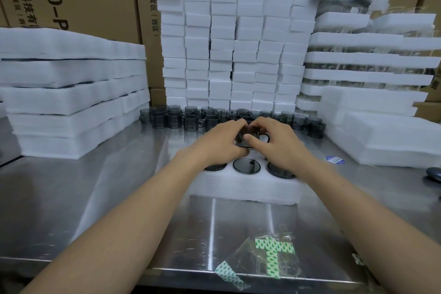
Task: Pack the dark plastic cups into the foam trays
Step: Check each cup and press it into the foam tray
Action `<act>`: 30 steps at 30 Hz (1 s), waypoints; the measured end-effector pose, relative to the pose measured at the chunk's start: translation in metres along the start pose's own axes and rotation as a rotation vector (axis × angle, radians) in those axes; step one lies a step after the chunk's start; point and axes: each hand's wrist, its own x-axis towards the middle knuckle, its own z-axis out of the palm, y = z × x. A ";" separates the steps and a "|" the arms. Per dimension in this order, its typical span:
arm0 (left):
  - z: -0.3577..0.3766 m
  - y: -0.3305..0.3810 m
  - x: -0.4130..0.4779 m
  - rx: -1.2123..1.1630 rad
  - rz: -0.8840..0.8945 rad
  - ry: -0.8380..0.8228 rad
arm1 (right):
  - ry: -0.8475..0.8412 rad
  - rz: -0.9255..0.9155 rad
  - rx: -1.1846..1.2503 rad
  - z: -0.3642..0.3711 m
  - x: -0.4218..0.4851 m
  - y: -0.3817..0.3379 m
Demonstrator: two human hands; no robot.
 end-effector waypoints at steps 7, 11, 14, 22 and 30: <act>-0.002 0.003 -0.003 0.007 0.003 -0.009 | -0.015 -0.003 0.005 -0.001 -0.002 -0.002; -0.002 0.003 -0.002 0.016 0.001 -0.003 | -0.009 -0.014 -0.003 -0.001 0.000 -0.002; -0.002 0.002 0.000 0.022 0.003 -0.006 | -0.012 -0.013 -0.002 -0.002 -0.001 -0.002; 0.000 0.000 0.000 0.022 0.014 0.008 | -0.001 -0.004 -0.003 -0.003 -0.002 -0.004; -0.004 0.002 -0.005 -0.190 -0.005 0.052 | 0.041 0.014 0.053 -0.004 0.000 -0.005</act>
